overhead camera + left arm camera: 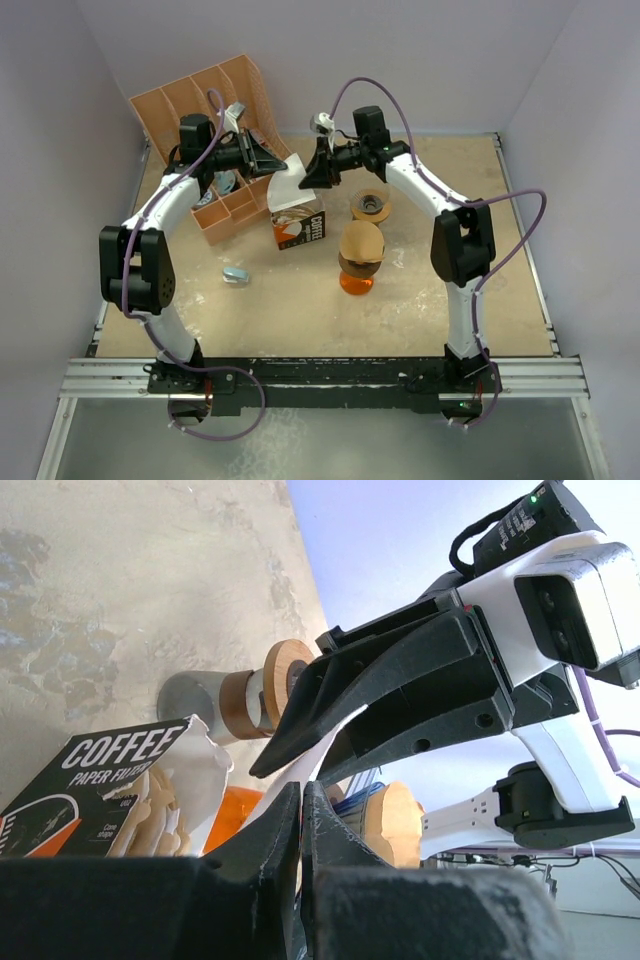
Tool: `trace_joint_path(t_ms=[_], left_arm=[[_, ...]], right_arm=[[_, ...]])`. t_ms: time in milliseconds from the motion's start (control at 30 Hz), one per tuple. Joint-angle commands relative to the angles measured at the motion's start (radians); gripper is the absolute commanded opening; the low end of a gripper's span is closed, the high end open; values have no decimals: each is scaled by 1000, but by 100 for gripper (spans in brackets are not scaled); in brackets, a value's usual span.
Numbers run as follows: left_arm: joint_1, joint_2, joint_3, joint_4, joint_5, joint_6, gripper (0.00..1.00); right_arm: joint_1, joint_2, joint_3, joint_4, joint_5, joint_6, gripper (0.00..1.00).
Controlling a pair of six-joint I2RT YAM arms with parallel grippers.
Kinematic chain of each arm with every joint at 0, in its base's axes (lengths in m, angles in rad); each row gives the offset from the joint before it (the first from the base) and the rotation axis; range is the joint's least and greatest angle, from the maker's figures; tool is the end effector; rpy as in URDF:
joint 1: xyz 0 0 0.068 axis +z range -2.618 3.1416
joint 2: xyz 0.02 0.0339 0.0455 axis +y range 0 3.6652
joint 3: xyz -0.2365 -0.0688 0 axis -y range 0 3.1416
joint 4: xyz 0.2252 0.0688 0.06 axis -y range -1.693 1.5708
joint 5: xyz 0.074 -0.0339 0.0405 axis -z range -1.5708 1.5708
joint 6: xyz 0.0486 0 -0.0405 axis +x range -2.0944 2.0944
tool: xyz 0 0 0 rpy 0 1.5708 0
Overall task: Place the coffee filter in the dripper
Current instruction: Pick up the coffee filter from the coffee filter holder.
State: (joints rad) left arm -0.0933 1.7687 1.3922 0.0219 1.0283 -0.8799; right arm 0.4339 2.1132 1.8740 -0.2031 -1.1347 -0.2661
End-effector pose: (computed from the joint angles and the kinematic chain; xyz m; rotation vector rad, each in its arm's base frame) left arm 0.3853 -0.0779 0.2840 -0.0391 2.0893 -1.6040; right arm 0.3993 0.2336 0.2805 -1.2943 1.4366 1.2338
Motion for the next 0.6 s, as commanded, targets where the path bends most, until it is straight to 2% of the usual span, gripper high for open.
trace_joint_path(t_ms=[0, 100, 333, 500, 567], left_arm=[[7, -46, -3, 54, 15, -6, 0], [7, -48, 4, 56, 15, -1, 0], [7, -90, 14, 68, 29, 45, 1], [7, -152, 43, 98, 47, 101, 29], [7, -167, 70, 103, 62, 122, 36]], right_arm=[[5, -26, 25, 26, -75, 10, 17], [2, -40, 33, 21, -63, 9, 0], [-29, -126, -9, 19, -64, -8, 0], [-52, -205, -20, -76, -63, -105, 0], [-59, -235, -19, -141, -62, -178, 0]])
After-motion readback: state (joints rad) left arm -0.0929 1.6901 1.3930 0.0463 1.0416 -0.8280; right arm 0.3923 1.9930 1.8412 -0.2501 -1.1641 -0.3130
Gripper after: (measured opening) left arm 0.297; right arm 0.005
